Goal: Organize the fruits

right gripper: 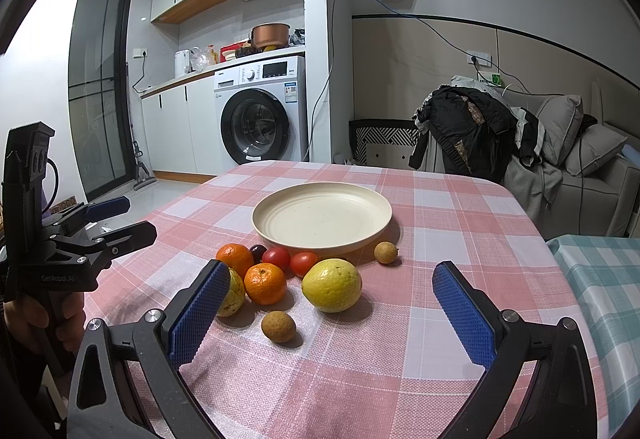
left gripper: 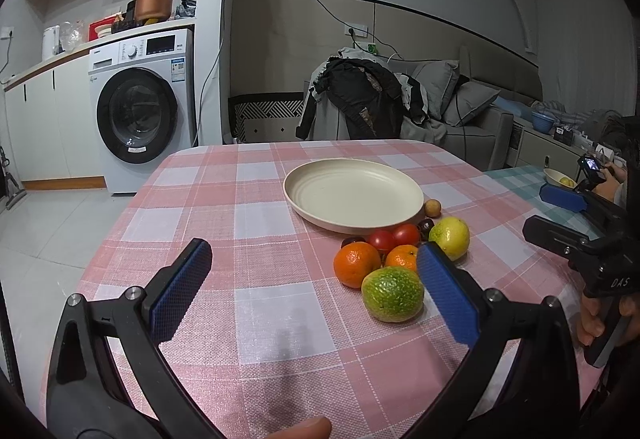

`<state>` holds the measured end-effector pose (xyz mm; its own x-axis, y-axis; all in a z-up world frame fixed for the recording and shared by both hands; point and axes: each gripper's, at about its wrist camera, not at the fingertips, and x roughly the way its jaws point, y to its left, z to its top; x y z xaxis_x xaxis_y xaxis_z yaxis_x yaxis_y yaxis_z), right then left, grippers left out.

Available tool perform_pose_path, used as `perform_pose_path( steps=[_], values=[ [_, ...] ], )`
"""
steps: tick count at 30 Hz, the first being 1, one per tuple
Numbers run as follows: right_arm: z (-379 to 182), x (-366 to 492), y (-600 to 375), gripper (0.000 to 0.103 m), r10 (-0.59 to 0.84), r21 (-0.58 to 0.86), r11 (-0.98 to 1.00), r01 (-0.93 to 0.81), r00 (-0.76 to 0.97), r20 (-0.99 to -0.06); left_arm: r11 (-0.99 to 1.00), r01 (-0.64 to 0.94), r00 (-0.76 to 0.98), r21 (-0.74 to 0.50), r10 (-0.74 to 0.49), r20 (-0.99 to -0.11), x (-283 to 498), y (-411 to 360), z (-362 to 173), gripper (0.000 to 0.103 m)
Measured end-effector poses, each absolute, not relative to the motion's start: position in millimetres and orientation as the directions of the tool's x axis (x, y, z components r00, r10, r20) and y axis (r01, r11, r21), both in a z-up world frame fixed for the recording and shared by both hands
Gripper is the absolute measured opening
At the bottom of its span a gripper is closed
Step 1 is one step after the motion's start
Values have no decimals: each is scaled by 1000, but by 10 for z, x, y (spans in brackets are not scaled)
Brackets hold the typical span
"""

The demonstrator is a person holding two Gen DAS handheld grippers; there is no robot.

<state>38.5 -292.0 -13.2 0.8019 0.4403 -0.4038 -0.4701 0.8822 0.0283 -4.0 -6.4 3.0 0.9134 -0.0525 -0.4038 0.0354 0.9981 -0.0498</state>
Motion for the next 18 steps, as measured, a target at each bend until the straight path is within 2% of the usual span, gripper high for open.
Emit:
perform_pose_path(
  steps=[18],
  values=[
    [-136, 384, -2914, 103, 439, 28, 883, -469, 802, -404, 998, 34, 914, -51, -51, -403, -43, -66, 26, 102]
  ],
)
